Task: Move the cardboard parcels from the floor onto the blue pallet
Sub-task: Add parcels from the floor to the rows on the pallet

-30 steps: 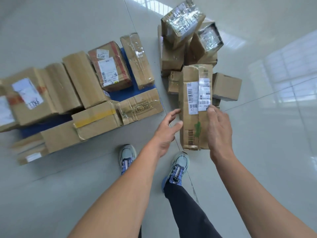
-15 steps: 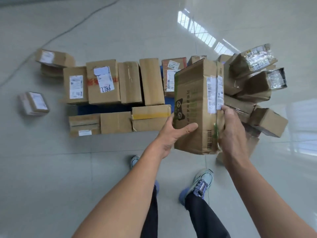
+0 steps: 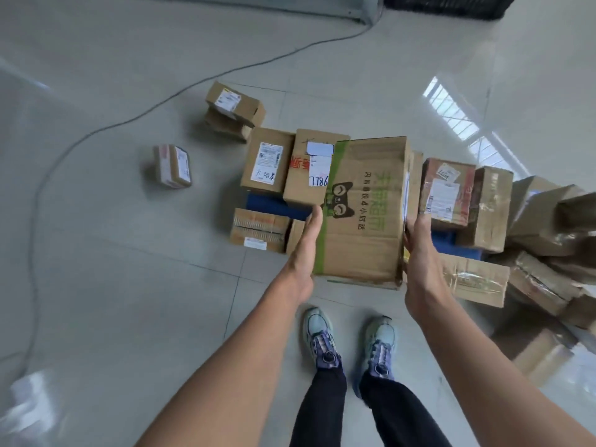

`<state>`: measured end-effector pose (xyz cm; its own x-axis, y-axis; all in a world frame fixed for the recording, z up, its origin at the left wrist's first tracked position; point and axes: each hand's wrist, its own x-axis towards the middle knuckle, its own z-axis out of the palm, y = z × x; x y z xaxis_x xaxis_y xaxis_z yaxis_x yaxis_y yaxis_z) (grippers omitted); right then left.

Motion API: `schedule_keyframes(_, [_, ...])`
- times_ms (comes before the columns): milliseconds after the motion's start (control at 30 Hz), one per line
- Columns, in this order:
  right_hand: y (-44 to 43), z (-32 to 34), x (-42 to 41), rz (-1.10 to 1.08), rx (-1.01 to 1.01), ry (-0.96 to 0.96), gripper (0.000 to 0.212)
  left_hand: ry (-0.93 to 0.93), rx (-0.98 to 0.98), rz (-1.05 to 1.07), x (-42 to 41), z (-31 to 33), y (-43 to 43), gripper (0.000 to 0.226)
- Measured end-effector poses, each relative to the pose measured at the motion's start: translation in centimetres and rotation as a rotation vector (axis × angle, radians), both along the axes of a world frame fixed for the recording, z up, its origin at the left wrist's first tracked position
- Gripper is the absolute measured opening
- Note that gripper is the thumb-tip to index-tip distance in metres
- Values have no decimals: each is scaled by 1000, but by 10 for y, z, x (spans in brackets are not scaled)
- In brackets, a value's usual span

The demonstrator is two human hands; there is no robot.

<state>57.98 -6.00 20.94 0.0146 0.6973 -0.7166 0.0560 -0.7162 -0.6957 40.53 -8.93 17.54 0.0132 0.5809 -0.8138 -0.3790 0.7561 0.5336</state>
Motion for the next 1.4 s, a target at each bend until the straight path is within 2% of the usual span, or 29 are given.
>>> schedule_keyframes(200, [11, -10, -47, 113, -43, 49, 71, 39, 54, 90, -48, 1, 0, 75])
schedule_keyframes(400, [29, -29, -82, 177, -82, 40, 83, 123, 34, 119, -83, -11, 8, 81])
schedule_keyframes(600, [48, -55, -145, 216, -122, 28, 73, 132, 0, 140, -139, -31, 19, 87])
schedule_keyframes(833, [76, -110, -226, 168, -177, 15, 74, 92, -9, 41, -229, -87, 60, 78])
schedule_keyframes(967, [94, -148, -257, 104, -236, 3, 76, 100, -24, -54, -265, -127, 89, 87])
schedule_keyframes(1167, [118, -183, -290, 21, -271, -63, 71, 109, 36, -88, -291, -171, 114, 80])
schedule_keyframes(1400, [129, -202, -304, 25, -303, -119, 67, 79, 42, -118, -304, -198, 121, 72])
